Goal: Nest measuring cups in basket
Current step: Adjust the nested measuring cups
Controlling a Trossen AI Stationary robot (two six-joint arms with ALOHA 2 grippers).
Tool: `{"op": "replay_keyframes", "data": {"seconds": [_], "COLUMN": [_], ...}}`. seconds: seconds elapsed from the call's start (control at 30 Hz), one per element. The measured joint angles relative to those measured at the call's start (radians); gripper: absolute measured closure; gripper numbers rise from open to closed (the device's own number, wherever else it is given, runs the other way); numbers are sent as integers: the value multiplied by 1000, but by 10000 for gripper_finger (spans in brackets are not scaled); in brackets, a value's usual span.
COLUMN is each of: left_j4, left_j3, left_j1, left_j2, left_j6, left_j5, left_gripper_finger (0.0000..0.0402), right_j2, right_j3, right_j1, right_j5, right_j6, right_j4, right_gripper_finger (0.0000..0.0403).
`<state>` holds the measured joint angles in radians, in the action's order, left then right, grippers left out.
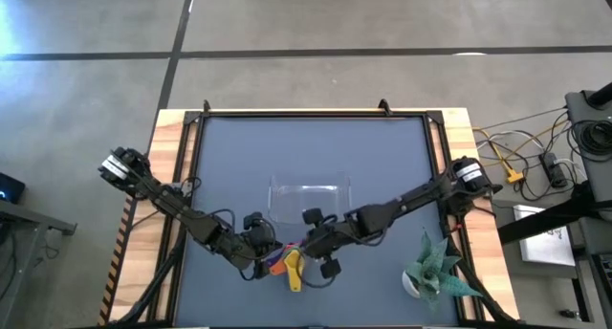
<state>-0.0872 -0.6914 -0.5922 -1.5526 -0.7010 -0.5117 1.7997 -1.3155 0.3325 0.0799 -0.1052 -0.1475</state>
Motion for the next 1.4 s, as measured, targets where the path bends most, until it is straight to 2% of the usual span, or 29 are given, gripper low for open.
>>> {"op": "replay_keyframes", "data": {"seconds": [0.23,0.43,0.7,1.13,1.4], "left_j4": [9,22,23,10,105], "left_j3": [0,0,0,0,0], "left_j1": [0,0,-7,-7,-8], "left_j2": [19,46,69,86,106], "left_j6": [0,9,38,37,-21], "left_j5": [-1,-26,-47,-47,-47], "left_gripper_finger": [402,402,401,401,401], "right_j2": [1,1,2,3,-19], "right_j3": [12,60,187,258,257], "right_j1": [-21,-18,-39,-73,-75], "right_j5": [-11,-141,-141,-90,-80], "right_j6": [-1,0,44,105,88], "right_j4": [33,228,428,436,428], "right_gripper_finger": [360,360,360,360,360]}}
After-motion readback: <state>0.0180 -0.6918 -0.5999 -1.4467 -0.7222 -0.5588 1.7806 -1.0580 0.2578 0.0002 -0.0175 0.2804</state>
